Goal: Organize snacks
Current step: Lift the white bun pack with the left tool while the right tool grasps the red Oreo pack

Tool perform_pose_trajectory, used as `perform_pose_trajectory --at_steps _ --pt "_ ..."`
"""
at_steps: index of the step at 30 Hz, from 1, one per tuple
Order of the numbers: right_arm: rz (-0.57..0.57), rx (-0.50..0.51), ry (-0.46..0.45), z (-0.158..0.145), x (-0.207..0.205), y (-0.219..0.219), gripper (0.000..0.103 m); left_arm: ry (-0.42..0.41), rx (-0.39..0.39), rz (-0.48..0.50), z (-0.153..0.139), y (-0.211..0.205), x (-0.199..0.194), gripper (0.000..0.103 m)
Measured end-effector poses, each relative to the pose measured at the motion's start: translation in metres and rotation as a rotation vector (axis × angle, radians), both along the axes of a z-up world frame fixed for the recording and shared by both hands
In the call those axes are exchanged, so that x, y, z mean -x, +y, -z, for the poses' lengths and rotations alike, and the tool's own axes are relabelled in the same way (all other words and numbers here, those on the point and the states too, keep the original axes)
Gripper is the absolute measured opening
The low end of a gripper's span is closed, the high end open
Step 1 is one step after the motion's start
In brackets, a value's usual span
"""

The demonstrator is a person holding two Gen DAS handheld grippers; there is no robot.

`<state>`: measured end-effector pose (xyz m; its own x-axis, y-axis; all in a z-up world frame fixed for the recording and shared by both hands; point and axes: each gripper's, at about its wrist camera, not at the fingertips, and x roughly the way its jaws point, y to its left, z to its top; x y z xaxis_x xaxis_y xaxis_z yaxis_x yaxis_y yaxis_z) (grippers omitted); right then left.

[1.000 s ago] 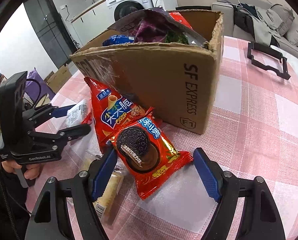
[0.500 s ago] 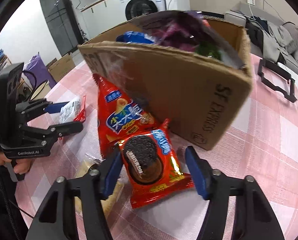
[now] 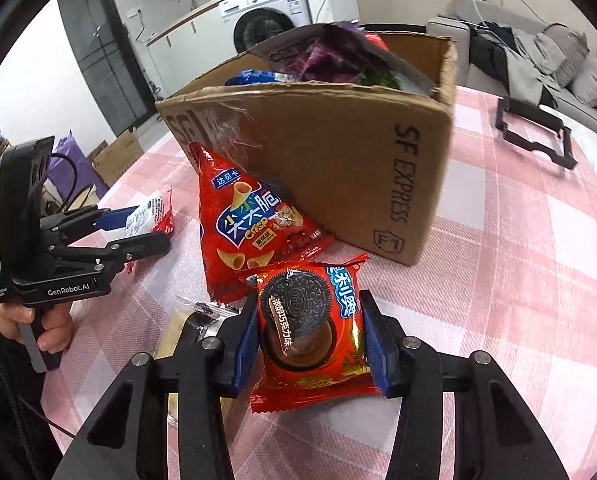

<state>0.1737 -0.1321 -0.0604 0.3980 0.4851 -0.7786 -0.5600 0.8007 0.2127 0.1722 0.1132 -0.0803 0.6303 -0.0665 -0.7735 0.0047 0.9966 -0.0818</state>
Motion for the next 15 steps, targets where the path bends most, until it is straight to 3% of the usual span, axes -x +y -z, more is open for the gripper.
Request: perform_pose_trajectory --at_steps 15 --pt "0.084 -0.110 -0.053 -0.033 0.025 -0.036 0.047 -0.090 0.012 -0.003 -0.039 -0.024 0.025 0.058"
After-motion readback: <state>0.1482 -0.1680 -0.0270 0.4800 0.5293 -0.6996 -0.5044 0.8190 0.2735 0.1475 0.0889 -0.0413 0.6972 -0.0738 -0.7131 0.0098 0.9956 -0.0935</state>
